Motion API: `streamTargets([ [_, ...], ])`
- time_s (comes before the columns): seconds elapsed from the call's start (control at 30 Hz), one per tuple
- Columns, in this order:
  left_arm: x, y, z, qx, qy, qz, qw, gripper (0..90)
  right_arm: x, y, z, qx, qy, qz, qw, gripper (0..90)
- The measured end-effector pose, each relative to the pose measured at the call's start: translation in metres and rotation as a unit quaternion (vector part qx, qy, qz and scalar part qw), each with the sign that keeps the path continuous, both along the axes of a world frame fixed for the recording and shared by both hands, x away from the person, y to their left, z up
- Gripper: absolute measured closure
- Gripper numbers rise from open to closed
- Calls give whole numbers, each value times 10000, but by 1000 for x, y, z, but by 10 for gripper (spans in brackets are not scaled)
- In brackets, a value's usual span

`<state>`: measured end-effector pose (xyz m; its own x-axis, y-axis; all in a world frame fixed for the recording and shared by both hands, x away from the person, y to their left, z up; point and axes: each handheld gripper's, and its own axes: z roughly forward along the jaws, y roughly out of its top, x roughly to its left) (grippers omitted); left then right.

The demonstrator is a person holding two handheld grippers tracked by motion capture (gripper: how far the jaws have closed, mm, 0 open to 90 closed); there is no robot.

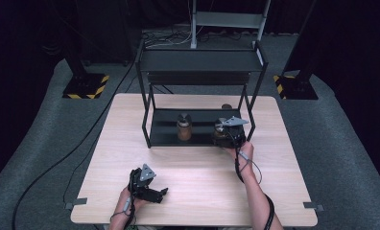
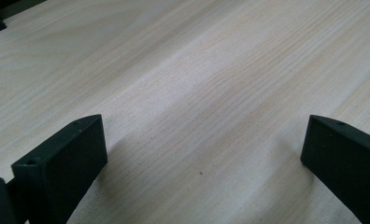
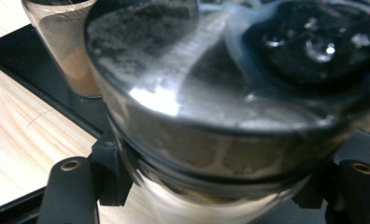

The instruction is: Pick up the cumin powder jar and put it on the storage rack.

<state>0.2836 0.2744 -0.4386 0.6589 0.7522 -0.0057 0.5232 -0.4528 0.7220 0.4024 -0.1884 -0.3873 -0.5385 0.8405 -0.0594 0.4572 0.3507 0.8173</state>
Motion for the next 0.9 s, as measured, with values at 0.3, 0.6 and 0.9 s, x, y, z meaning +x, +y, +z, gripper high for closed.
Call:
streamTargets([
  [0.3, 0, 0, 0, 2, -1, -1, 10000, 0, 7, 2, -1, -13, -14, 41, 10000, 301],
  [0.6, 0, 0, 0, 4, -4, 0, 10000, 0, 13, 6, -2, -13, -37, 131, 9999, 301],
  [0.9, 0, 0, 0, 4, -5, 1, 10000, 1, 18, 11, -8, -7, -82, 198, 9998, 301],
])
